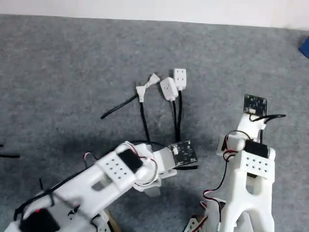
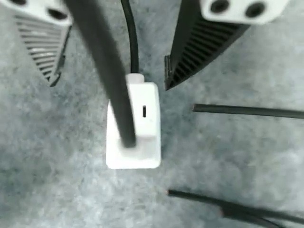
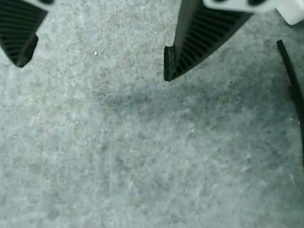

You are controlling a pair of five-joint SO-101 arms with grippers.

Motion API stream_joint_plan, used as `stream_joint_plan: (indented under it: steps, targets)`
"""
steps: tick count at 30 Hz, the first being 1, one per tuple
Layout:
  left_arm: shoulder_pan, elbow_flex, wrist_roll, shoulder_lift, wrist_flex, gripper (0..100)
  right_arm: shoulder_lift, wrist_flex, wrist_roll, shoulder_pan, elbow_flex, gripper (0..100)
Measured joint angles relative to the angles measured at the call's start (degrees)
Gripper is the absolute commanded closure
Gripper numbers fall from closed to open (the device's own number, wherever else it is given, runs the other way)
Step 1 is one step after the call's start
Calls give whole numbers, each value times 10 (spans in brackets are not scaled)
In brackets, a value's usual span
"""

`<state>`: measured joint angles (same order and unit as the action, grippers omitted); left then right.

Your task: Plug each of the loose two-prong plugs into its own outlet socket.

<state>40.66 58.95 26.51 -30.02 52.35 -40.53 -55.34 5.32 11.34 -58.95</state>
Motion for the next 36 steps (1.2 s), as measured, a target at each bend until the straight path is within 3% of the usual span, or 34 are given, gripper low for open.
stream_joint_plan:
  steps: [7, 12, 14, 21, 30, 36]
  targets:
    - [0, -38, 0, 114, -31, 693, 0, 0, 0, 1, -3, 601]
    - [3, -62, 0, 169, -49, 928, 0, 0, 0, 0, -5, 601]
    - [4, -74, -1, 178, -47, 978, 0, 0, 0, -4, -18, 601]
    - [-6, -110, 1, 200, -48, 990, 0, 0, 0, -39, -29, 601]
    - [-156, -218, 4, 204, 16, 990, 0, 0, 0, -43, -29, 601]
    - [-390, -332, 66, 217, 31, 989, 0, 7, 0, -43, -47, 601]
